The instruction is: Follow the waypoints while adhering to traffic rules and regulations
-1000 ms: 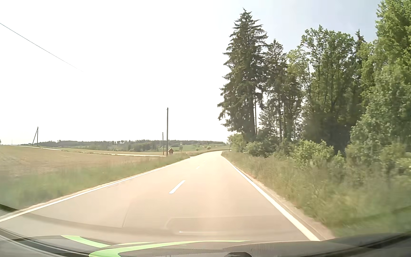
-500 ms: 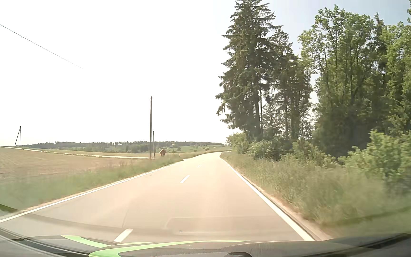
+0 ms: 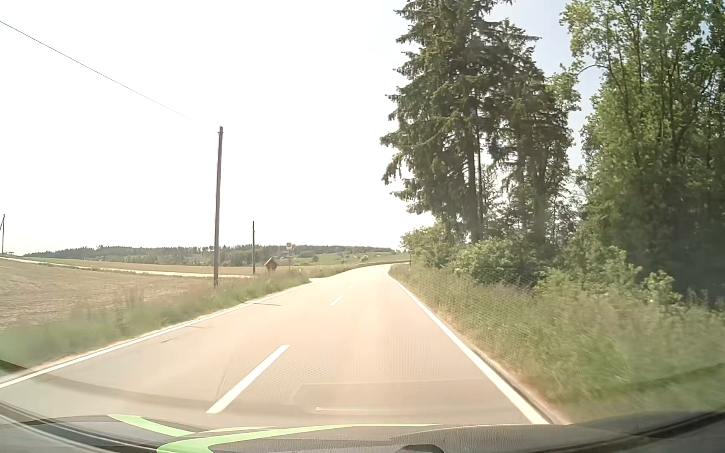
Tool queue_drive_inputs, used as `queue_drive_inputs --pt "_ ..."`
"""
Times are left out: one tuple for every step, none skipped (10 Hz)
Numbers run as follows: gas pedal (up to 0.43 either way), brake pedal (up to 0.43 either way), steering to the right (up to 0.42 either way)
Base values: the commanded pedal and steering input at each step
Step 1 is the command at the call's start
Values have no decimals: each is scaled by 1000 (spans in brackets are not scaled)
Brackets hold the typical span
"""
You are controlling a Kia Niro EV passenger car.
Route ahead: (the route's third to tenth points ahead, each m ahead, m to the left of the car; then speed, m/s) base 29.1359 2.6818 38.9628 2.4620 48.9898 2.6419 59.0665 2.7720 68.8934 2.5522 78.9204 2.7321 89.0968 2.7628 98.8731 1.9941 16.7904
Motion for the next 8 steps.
queue_drive_inputs --pt "98 0 -2" --pt "98 0 -2" --pt "98 0 -2" --pt "98 0 -2" --pt "98 0 -2" --pt "98 0 -2" --pt "98 0 -2" --pt "98 0 -3"
